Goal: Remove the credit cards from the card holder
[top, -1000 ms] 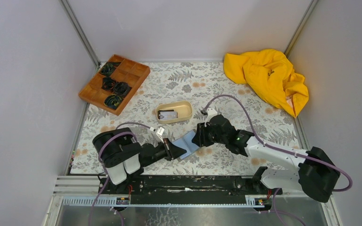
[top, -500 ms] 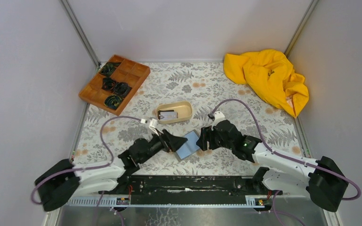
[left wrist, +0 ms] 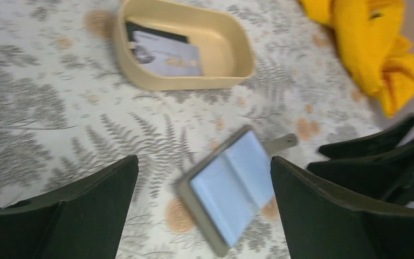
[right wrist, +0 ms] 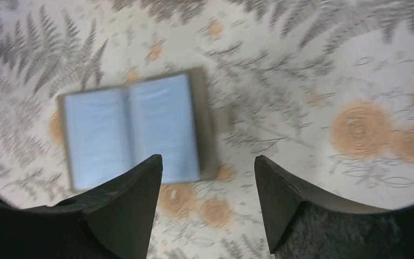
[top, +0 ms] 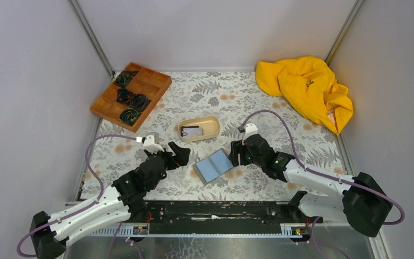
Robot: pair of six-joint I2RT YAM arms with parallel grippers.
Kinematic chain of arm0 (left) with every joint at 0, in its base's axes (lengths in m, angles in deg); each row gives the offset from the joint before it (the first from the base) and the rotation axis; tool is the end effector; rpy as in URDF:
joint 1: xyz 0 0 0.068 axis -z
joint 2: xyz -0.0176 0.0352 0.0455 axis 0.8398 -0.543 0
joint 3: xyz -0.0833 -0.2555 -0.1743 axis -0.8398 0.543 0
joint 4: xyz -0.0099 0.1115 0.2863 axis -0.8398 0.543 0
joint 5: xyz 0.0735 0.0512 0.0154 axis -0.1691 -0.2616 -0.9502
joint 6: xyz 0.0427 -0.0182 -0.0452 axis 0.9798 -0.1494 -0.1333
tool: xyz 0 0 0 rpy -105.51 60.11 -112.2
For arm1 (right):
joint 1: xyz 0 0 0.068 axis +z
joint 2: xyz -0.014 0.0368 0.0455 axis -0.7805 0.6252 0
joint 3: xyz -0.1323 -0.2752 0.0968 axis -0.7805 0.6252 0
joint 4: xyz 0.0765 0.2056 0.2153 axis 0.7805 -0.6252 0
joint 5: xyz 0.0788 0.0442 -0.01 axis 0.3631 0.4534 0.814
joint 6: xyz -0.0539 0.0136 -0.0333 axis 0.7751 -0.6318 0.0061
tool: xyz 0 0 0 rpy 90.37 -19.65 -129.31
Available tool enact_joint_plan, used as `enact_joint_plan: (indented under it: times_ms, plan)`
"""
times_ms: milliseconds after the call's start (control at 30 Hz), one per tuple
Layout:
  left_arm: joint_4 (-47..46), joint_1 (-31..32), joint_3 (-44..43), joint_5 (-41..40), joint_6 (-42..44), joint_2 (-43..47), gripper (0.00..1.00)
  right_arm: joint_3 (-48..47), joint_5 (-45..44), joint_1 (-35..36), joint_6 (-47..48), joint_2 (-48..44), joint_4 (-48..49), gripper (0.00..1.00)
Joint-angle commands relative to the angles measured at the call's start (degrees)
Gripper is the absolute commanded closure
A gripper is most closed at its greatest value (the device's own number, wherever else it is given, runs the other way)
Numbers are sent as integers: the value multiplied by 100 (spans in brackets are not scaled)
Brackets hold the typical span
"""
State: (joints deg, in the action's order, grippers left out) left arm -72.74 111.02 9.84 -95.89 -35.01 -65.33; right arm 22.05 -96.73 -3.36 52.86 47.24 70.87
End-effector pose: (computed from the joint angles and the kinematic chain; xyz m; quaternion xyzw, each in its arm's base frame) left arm 0.1168 -0.1157 0.2235 -0.1086 0.7991 -0.2843 0.5185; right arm 0.1837 0.1941 0.2097 -0.1739 0.8640 0.2200 0.4181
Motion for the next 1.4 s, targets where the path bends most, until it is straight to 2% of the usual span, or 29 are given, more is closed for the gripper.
enact_joint_plan:
  times_ms: [0, 100, 167, 267, 300, 333, 433, 467, 500, 533, 567, 600, 667, 700, 767, 800, 867, 900, 1033, 1067, 1367]
  plan:
    - [1008, 7, -171, -1172, 215, 68, 0, 263, -706, -544, 314, -246, 713, 29]
    - [1619, 2, -428, -1818, -162, -37, 0, 545, -944, -672, 217, -536, 971, 30]
    - [2017, -1, -636, -2179, -548, -126, 0, 721, -1391, -687, 137, -644, 1026, 37]
    - [2187, -26, -934, -2439, -716, -323, 0, 872, -1785, -690, 95, -691, 1105, 78]
    - [2120, -39, -1024, -2455, -692, -416, 0, 884, -1897, -690, 102, -698, 1088, 95]
    - [2031, -87, -1109, -2465, -647, -555, 0, 890, -1956, -691, 117, -703, 1074, 100]
    - [1650, -332, -1347, -2352, -425, -1090, 0, 973, -2373, -690, 123, -734, 1143, 100]
    - [1472, -499, -1429, -2180, -308, -1294, 0, 979, -2517, -691, 94, -760, 1112, 92]
    - [1294, -688, -1508, -1927, -177, -1526, 0, 999, -2614, -690, 101, -805, 1112, 73]
    - [1103, -923, -1592, -1549, -82, -1739, 0, 1043, -2646, -692, 139, -854, 1177, 62]
    - [938, -1184, -1637, -1179, -28, -1947, 0, 1099, -2580, -690, 198, -912, 1269, 72]
    - [771, -1452, -1659, -778, -28, -2163, 0, 1158, -2454, -690, 274, -969, 1347, 95]
    - [386, -1932, -1638, 103, -23, -2617, 0, 1243, -2343, -690, 333, -1065, 1421, 100]
    - [214, -2085, -1622, 422, -22, -2799, 0, 1263, -2443, -690, 303, -1122, 1402, 98]
    - [0, -2151, -1599, 671, 41, -3125, 0, 1318, -2766, -691, 239, -1258, 1329, 72]
    - [-101, -2156, -1566, 698, 103, -3255, 0, 1350, -2788, -692, 246, -1310, 1340, 71]
    - [-266, -2170, -1461, 773, 263, -3448, 0, 1353, -2626, -698, 321, -1315, 1357, 85]
    - [-257, -2170, -1457, 819, 312, -3489, 0, 1317, -2677, -699, 283, -1282, 1264, 79]
    - [-491, -2183, -1268, 854, 449, -3375, 0, 1278, -3073, -697, 95, -1306, 1102, 29]
    - [-517, -2176, -1237, 828, 475, -3337, 0, 1291, -3072, -697, 87, -1362, 1094, 24]
    - [-542, -2183, -1236, 770, 537, -3385, 0, 1335, -3000, -691, 81, -1389, 1095, 23]
